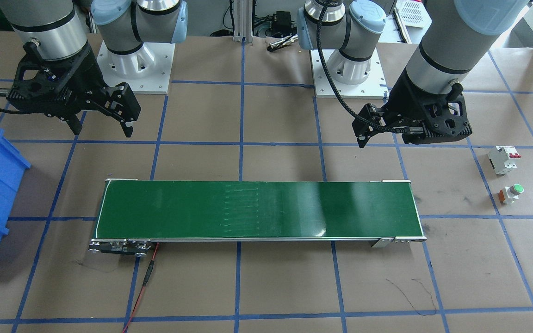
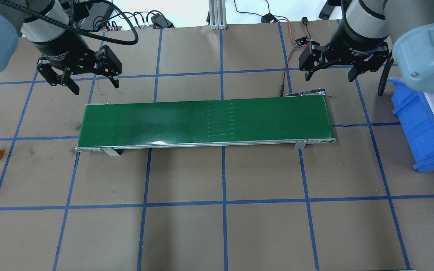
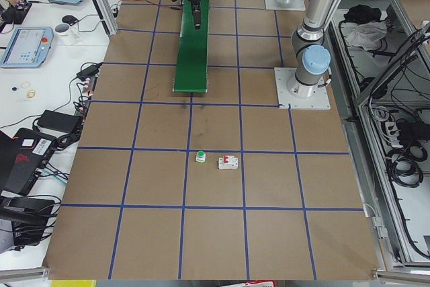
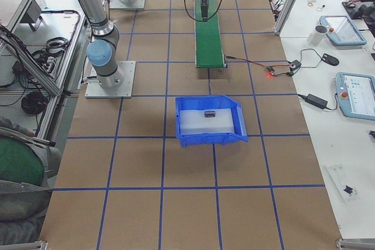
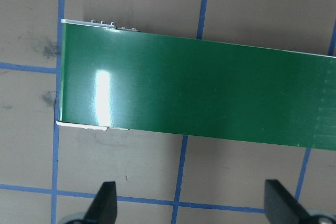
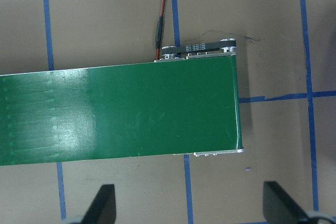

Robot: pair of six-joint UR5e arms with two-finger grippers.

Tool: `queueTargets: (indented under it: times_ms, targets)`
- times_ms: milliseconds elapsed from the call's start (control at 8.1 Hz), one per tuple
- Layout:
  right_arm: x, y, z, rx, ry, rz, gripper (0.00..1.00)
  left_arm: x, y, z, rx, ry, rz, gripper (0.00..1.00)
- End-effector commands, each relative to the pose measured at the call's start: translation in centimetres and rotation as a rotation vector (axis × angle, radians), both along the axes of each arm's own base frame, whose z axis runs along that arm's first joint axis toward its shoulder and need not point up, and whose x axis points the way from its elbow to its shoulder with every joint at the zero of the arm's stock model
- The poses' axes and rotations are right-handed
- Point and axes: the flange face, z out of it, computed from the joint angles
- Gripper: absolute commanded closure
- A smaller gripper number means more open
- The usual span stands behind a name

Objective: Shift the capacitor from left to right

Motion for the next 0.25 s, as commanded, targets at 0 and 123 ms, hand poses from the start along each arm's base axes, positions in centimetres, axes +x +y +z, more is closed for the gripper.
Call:
queueTargets:
  times_ms: [0, 123]
  targets:
    - [-0.03, -0.08, -0.07, 0.000, 0.003, -0.001, 0.00, 0.00, 0.01, -0.01, 0.001, 0.000, 0.000, 0.00]
    - [-0.10, -0.12, 0.01, -0.001, 0.003, -0.001, 0.00, 0.00, -0.02, 0.08, -0.002, 0.000, 0.000, 0.00]
